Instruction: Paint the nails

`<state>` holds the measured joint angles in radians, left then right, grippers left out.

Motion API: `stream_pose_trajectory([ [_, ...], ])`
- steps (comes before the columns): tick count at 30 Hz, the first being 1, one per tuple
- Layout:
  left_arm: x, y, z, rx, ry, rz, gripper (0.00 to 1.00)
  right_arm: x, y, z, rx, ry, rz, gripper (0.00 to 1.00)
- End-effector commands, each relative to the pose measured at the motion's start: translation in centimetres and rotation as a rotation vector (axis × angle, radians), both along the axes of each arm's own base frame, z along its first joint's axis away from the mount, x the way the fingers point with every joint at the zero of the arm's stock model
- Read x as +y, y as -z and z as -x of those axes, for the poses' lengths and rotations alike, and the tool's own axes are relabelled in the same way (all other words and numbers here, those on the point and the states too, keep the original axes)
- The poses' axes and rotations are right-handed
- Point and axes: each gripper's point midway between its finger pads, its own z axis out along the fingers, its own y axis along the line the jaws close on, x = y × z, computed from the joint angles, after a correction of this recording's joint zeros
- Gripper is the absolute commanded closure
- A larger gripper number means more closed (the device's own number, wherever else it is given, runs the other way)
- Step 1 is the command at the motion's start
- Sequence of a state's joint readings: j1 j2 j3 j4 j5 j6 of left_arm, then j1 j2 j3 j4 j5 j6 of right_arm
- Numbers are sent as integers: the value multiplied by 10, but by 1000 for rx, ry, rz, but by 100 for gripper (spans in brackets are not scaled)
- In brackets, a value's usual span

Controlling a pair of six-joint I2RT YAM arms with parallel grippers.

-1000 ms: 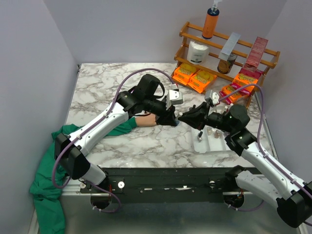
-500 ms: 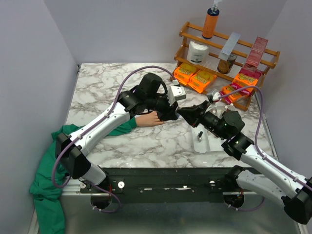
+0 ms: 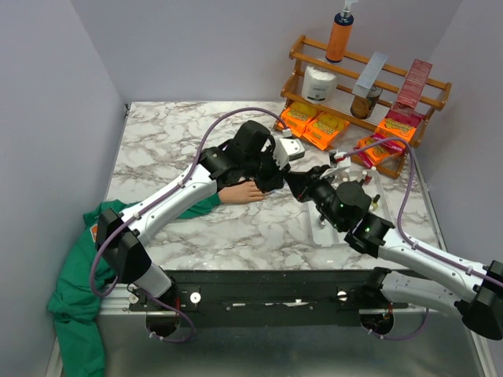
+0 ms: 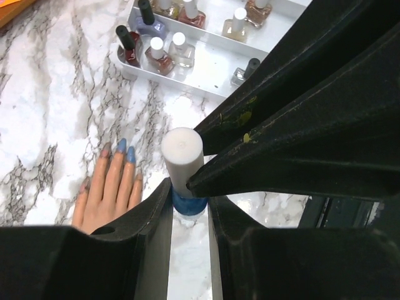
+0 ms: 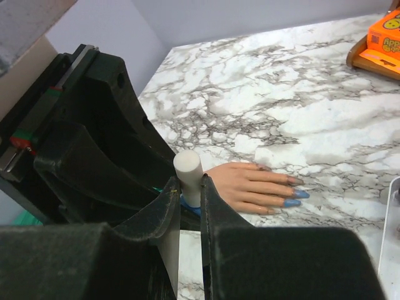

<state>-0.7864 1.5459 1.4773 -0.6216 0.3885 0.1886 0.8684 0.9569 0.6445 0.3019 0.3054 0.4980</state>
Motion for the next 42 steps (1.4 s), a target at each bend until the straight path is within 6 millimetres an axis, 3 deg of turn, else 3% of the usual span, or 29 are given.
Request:
stream_pose_trajectory([
  [1, -18, -33, -31, -169, -50, 100, 100, 16, 1, 8, 74, -28, -15, 99],
  [5, -17, -30, -18, -124, 20, 123, 100, 6, -6, 12, 22, -25, 34, 54],
  [8, -12, -32, -4, -70, 104, 162, 100, -9, -25, 22, -92, -61, 66, 33],
  [11, -8, -35, 7, -53, 166, 171, 100, -13, -42, 43, -240, -197, 138, 17],
  [15, -7, -37, 26, -31, 269, 181, 100, -26, -54, 60, -359, -276, 217, 6],
  [16, -5, -36, 31, -17, 287, 177, 100, -28, -54, 62, -377, -302, 232, 5],
  [17, -5, -36, 36, -10, 312, 182, 100, -20, -55, 77, -421, -421, 236, 5],
  [19, -4, -38, 50, 9, 385, 194, 100, -24, -62, 78, -462, -502, 246, 6],
  [20, -3, -38, 53, 10, 407, 198, 100, -18, -62, 98, -503, -650, 244, 10],
  [21, -2, -41, 58, 11, 429, 204, 100, -21, -59, 90, -501, -663, 261, 11],
  [27, 8, -46, 87, 12, 578, 217, 100, -11, -74, 108, -658, -878, 325, 16],
  [29, 12, -46, 98, 18, 628, 223, 100, -6, -69, 111, -647, -952, 321, 18],
  [30, 13, -47, 100, 18, 637, 224, 100, -5, -76, 111, -675, -969, 328, 19],
  [35, 17, -51, 110, 22, 680, 235, 100, 2, -67, 118, -619, -1125, 304, 26],
  [42, 18, -63, 123, 22, 749, 282, 100, 6, -59, 114, -599, -1165, 299, 37],
])
